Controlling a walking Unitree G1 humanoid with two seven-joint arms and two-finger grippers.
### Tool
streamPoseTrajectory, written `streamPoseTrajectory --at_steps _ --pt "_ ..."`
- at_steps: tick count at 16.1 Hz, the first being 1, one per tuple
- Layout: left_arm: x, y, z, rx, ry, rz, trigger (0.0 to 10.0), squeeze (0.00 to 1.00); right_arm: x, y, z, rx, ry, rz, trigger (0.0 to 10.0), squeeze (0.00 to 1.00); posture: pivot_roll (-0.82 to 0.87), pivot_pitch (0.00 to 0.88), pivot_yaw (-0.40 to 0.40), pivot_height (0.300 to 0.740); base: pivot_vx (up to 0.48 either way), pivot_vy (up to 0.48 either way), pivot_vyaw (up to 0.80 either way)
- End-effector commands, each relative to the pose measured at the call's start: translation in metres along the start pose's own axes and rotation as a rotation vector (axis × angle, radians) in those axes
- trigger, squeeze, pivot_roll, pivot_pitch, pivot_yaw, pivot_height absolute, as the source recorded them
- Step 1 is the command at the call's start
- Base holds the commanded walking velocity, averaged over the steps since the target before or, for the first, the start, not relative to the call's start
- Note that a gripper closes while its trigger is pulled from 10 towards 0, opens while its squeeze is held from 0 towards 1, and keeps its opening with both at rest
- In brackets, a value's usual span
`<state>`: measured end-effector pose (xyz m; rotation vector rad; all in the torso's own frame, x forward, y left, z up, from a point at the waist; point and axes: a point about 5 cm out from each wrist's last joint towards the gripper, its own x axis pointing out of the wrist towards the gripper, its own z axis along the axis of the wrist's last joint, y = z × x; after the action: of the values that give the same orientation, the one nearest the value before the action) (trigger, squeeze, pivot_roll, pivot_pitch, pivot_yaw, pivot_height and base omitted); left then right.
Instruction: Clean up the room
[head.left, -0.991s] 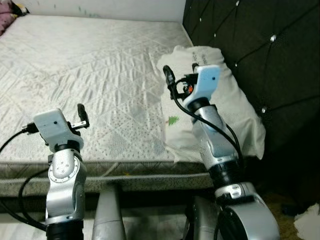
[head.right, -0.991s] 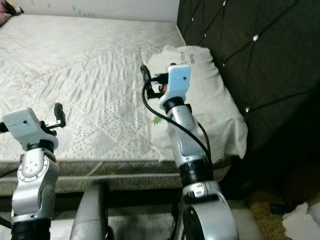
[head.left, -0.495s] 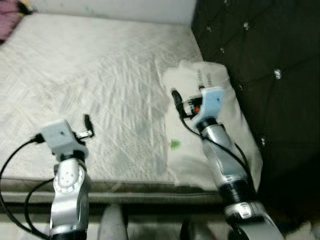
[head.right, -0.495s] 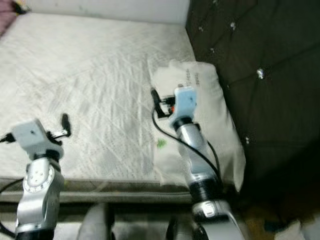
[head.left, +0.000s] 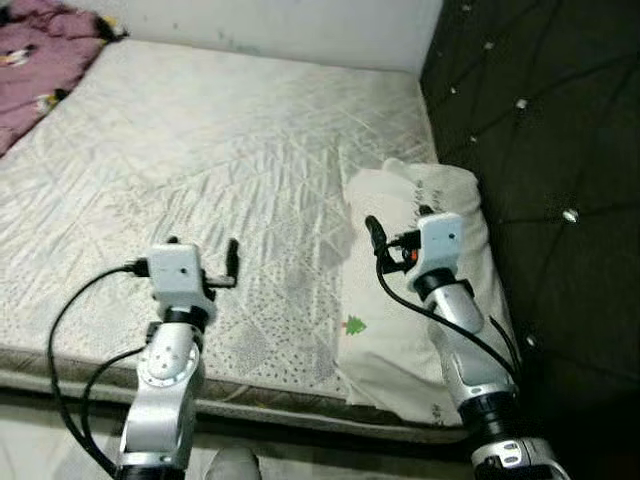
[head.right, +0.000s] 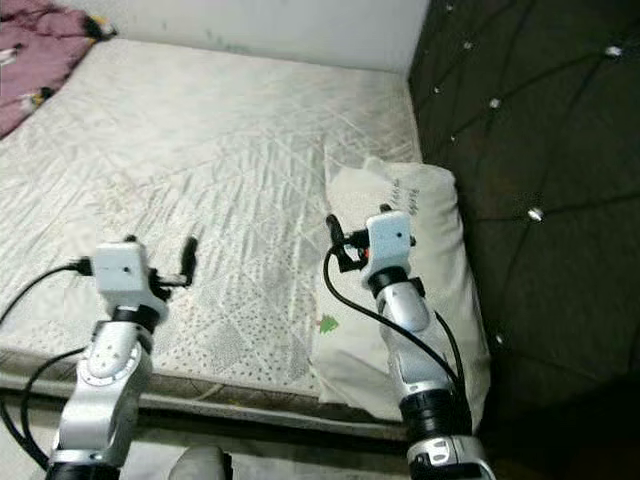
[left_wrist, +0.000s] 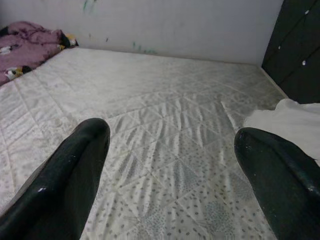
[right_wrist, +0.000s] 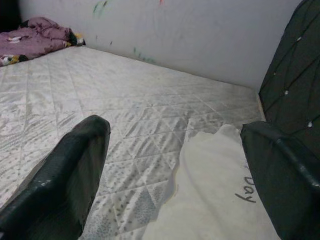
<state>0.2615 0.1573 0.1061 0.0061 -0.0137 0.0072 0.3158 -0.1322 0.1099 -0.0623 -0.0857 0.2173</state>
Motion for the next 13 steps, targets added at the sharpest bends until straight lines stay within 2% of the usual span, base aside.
streamPoseTrajectory --at_steps 1,3,7,8,10,12,13 --pt "-0.006 -0.001 -0.006 -0.017 0.015 -0.014 10.0 0.0 -0.002 -0.002 -0.002 -0.004 0.014 -0.037 10.0 0.0 0.05 0.0 -0.031 0.74 0.0 0.0 0.0" --pt "-0.009 -0.002 -0.013 0.012 0.041 -0.037 10.0 0.0 -0.005 -0.008 0.001 -0.01 -0.001 -0.091 10.0 0.0 0.03 0.0 -0.013 0.74 0.0 0.0 0.0" --pt "-0.007 -0.012 -0.016 -0.017 0.06 -0.099 10.0 0.0 -0.016 -0.02 -0.001 0.001 0.008 -0.187 10.0 0.0 -0.02 0.0 0.016 0.74 0.0 0.0 0.0" --pt "-0.005 -0.011 -0.014 -0.017 0.051 -0.095 10.0 0.0 -0.016 -0.019 -0.002 -0.001 0.02 -0.184 10.0 0.0 -0.02 0.0 0.014 0.74 0.0 0.0 0.0" --pt "0.001 -0.01 -0.008 -0.024 0.027 -0.071 10.0 0.0 -0.011 -0.017 0.001 0.004 0.024 -0.175 10.0 0.0 -0.01 0.0 0.001 0.74 0.0 0.0 -0.8" --pt "0.002 -0.006 -0.004 -0.023 0.008 -0.039 10.0 0.0 -0.003 -0.009 0.01 0.012 -0.006 -0.14 10.0 0.0 0.0 0.0 -0.006 0.74 0.0 0.0 -0.7" --pt "0.001 -0.004 -0.002 -0.054 0.007 -0.03 10.0 0.0 0.003 -0.003 0.015 0.014 -0.024 -0.113 10.0 0.0 0.0 0.0 -0.009 0.74 0.0 0.0 0.0"
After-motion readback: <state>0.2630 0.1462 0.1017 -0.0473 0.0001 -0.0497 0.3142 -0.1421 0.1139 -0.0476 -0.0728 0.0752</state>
